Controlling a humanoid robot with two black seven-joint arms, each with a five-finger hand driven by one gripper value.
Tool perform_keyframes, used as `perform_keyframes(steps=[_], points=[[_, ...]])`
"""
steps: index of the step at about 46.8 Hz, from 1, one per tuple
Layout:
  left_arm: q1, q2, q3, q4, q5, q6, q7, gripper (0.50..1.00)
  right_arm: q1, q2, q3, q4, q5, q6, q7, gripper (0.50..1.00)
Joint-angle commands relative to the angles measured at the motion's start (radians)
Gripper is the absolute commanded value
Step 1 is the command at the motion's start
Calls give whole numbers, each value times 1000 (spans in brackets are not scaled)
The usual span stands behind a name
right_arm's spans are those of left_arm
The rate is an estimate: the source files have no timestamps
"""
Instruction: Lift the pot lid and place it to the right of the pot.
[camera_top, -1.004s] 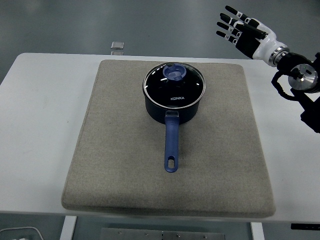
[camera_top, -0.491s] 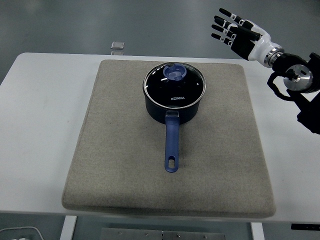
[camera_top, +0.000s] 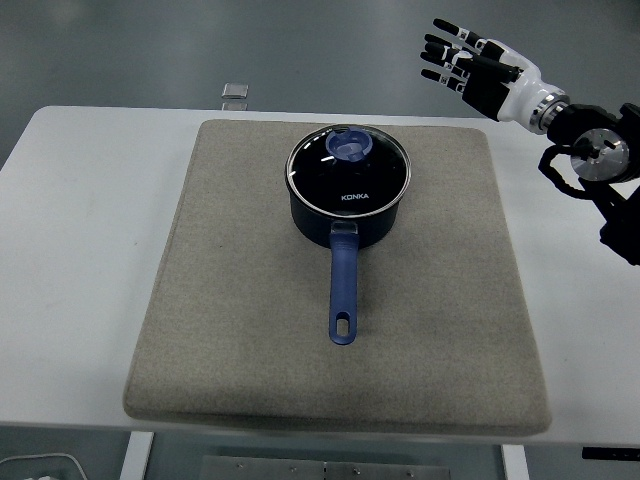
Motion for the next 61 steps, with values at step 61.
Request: perform_keyframes(steps=[61], points=[[0,0,0,0,0,0,0,1000,377,-37,-511,248,-687,61,64,905]])
